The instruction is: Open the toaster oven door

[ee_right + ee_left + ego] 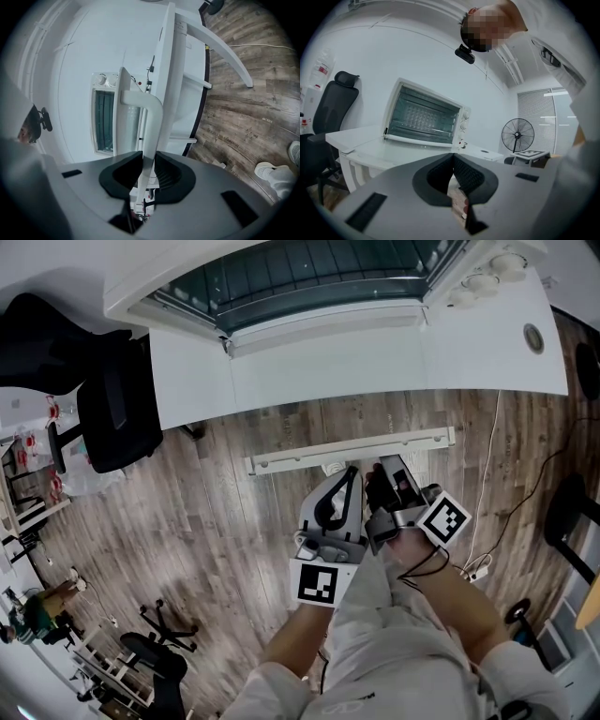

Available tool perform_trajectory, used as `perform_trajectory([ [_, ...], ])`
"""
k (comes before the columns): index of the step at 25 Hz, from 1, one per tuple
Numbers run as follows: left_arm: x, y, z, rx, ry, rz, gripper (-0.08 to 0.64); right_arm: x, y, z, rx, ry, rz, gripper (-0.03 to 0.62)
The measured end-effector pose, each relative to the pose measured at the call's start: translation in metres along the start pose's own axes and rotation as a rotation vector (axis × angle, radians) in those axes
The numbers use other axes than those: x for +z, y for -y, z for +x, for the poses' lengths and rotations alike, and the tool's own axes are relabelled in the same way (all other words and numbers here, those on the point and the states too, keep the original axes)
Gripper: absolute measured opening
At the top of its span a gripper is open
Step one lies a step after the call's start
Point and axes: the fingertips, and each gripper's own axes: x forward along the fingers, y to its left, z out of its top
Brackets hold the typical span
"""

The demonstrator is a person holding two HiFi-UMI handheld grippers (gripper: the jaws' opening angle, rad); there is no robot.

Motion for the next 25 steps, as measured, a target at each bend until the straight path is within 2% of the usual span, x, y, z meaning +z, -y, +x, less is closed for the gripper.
perform_trajectory([
  [3, -0.009, -0.001, 0.002, -0.001, -0.010, 0.016, 0.008, 0.000, 0.005, 0.002, -0.001, 0.000, 0.006, 0.091],
  [13, -0.017, -0.006, 0.008, 0.012, -0.005, -0.002, 0.008, -0.002, 0.027, 0.008, -0.029, -0.002, 0.024, 0.092],
  [25, -0.030, -0.016, 0.013, 0.024, -0.010, -0.020, 0.008, -0.002, 0.042, 0.013, -0.020, -0.003, 0.028, 0.092],
])
